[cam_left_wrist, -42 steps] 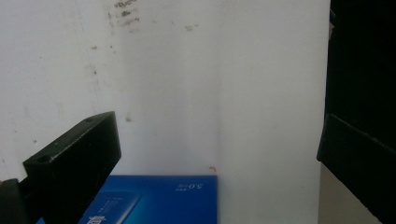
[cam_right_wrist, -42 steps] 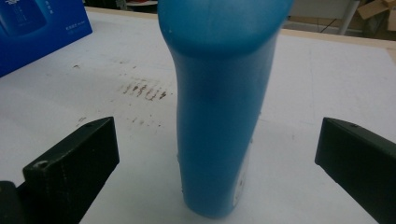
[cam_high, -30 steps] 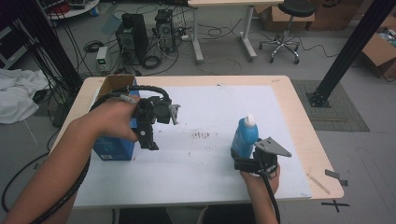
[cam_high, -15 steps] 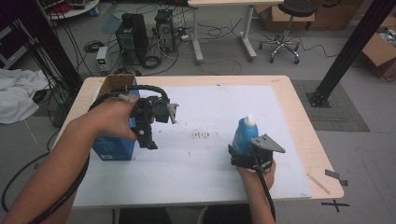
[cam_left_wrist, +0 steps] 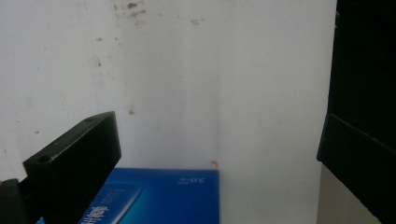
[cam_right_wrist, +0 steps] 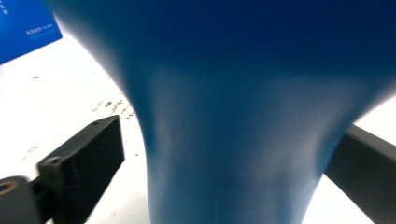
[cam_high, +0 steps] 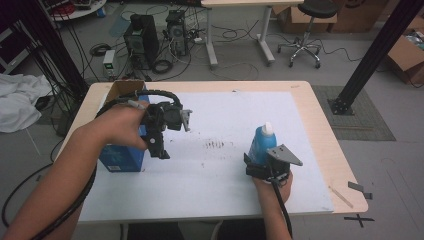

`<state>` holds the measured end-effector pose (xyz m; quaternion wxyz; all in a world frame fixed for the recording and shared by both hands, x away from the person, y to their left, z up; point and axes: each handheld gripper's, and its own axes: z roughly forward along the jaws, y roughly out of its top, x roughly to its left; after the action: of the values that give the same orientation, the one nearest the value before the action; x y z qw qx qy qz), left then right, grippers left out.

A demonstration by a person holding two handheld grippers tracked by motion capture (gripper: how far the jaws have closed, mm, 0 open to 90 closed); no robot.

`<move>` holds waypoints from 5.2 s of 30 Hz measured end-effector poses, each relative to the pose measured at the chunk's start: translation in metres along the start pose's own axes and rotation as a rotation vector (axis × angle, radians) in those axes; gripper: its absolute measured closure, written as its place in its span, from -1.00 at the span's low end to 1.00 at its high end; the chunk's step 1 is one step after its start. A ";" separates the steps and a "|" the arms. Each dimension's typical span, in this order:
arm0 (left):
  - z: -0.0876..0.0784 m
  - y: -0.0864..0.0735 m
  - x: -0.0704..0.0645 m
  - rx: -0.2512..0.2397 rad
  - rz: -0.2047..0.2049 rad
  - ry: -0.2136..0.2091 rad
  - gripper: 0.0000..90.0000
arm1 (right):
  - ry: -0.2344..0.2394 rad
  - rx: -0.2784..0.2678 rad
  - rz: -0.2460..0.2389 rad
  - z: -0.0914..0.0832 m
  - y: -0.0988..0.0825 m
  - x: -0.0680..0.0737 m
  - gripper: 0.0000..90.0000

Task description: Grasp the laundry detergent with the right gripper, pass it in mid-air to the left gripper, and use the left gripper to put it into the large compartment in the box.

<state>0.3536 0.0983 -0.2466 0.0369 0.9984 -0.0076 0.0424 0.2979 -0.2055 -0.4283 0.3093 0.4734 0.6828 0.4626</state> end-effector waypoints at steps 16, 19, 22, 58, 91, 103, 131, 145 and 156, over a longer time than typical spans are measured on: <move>0.006 -0.002 0.002 0.010 -0.007 -0.009 -1.00 | 0.011 -0.021 0.009 0.002 -0.006 -0.001 -0.68; 0.006 -0.001 0.002 0.010 -0.006 -0.011 -1.00 | 0.009 -0.021 0.011 0.002 -0.006 -0.001 -0.66; 0.007 -0.001 0.002 0.011 -0.005 -0.011 -1.00 | 0.016 -0.024 0.011 0.002 -0.007 -0.001 -0.62; 0.011 0.003 0.001 0.031 -0.006 -0.011 -1.00 | 0.001 -0.046 0.027 0.003 -0.011 -0.002 -0.17; 0.001 0.023 0.006 0.015 0.022 -0.011 -1.00 | 0.495 -0.053 -0.169 -0.013 0.034 -0.047 0.01; -0.006 0.035 0.002 0.006 0.042 -0.018 -1.00 | 0.728 -0.014 -0.370 -0.006 0.066 -0.033 0.00; -0.002 0.054 -0.016 -0.014 0.073 -0.068 -1.00 | 1.092 0.013 -0.516 0.046 0.063 0.047 0.00; 0.006 0.061 -0.022 0.009 0.077 -0.078 -1.00 | 1.144 -0.008 -0.521 0.060 0.058 0.081 0.00; 0.011 0.062 -0.026 0.035 0.072 -0.071 -1.00 | 1.172 -0.028 -0.534 0.067 0.058 0.103 0.00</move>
<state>0.3275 0.0361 -0.2555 0.0179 0.9988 -0.0441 0.0085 0.3391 -0.0796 -0.3985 -0.0042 -0.0483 0.8269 0.5603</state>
